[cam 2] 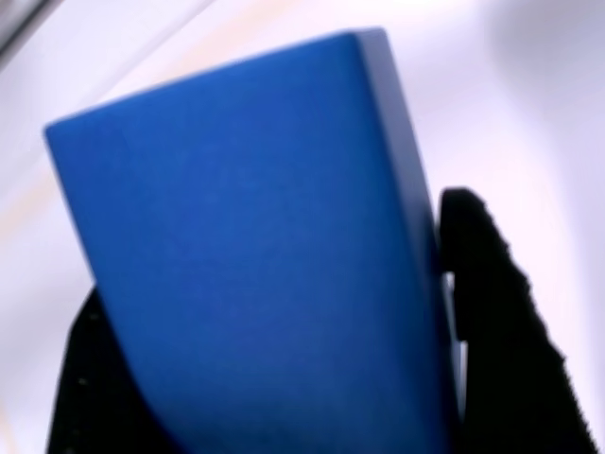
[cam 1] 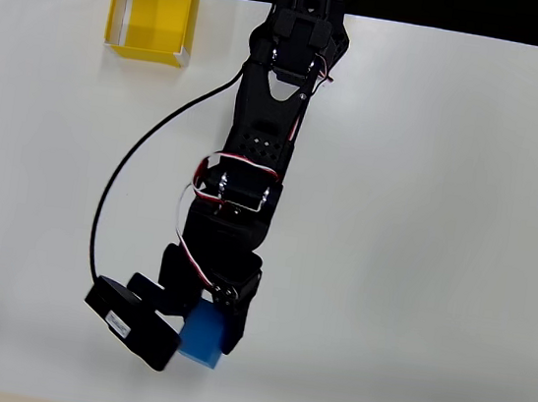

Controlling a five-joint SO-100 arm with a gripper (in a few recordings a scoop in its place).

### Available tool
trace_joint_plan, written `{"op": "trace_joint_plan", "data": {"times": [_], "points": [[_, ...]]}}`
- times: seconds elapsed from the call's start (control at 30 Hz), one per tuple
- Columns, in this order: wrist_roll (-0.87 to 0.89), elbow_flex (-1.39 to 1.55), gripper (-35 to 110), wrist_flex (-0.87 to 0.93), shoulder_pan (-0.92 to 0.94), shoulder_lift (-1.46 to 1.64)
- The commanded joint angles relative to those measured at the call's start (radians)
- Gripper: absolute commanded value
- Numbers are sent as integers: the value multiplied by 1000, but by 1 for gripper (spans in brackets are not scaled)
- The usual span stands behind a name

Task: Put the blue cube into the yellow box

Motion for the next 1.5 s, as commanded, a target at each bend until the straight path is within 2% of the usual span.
{"op": "trace_joint_plan", "data": {"times": [0.0,0.37,0.73,0.93,1.47], "points": [[-20,-11,6,20,204,201],[-87,127,6,-11,713,199],[-210,523,6,-140,1072,431],[-253,782,7,-258,1187,589],[-314,1206,7,-298,1347,870]]}}
